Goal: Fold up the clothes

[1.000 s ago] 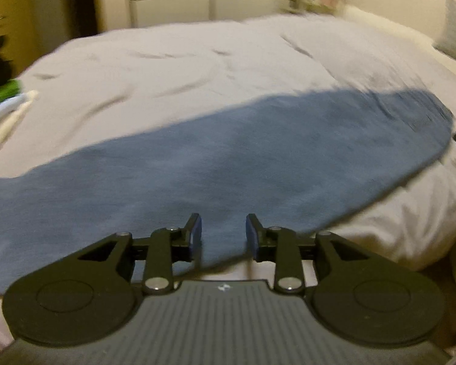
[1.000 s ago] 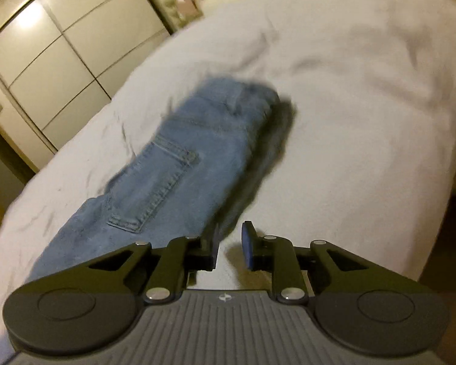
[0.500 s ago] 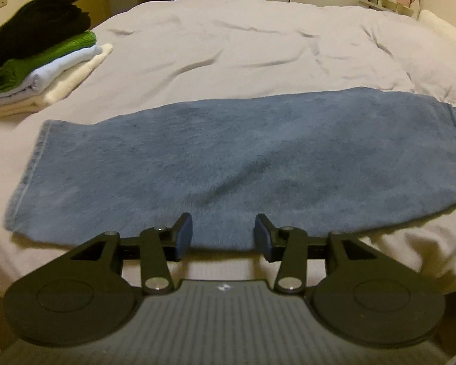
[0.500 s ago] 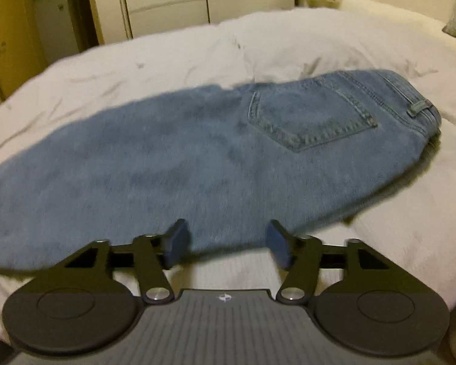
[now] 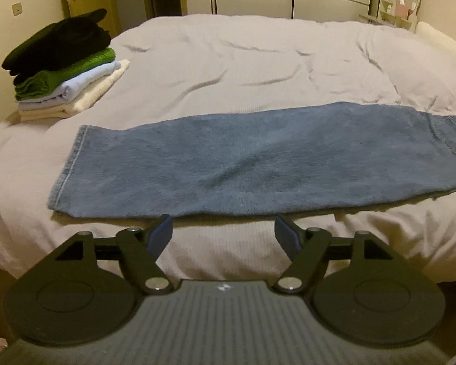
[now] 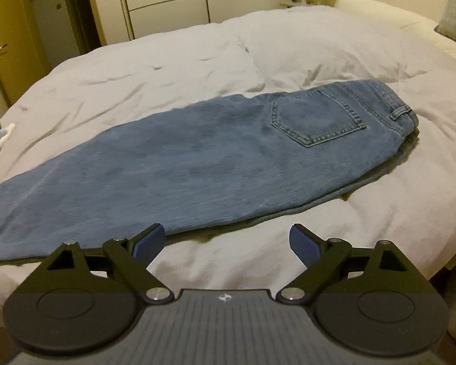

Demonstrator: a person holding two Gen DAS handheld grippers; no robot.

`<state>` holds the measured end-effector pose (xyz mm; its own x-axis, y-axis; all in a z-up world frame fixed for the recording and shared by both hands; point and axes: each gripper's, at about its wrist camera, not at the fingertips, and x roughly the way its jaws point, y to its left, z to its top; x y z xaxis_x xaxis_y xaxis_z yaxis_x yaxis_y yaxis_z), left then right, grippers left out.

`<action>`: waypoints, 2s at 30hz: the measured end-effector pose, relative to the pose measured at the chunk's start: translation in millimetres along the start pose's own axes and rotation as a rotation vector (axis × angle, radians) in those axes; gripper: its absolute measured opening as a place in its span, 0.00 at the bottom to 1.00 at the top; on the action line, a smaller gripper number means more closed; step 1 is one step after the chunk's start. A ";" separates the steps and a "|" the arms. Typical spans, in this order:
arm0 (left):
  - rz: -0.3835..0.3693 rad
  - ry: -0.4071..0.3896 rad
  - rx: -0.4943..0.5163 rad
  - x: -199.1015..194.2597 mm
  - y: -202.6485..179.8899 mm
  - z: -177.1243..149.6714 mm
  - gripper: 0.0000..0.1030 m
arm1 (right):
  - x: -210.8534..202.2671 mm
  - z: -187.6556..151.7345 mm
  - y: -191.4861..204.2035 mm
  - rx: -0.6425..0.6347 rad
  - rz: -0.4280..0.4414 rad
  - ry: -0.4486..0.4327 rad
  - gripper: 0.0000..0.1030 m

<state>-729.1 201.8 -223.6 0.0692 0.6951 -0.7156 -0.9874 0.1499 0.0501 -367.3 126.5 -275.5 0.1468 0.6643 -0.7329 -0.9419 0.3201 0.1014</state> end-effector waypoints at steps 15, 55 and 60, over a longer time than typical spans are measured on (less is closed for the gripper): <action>0.018 -0.034 -0.008 -42.8 1.6 -22.8 0.75 | -52.2 -10.0 9.4 -0.005 0.067 -0.069 1.00; -0.081 -0.150 -0.904 110.7 210.6 -57.5 0.58 | 47.9 22.0 17.3 0.011 0.053 0.045 1.00; -0.090 -0.145 -0.912 111.2 212.9 -56.4 0.59 | 55.0 27.0 21.5 0.011 0.044 0.041 1.00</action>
<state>-939.6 271.4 -331.9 0.1072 0.7979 -0.5932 -0.7030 -0.3610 -0.6127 -371.3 188.1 -295.5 0.0928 0.6495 -0.7546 -0.9439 0.2986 0.1410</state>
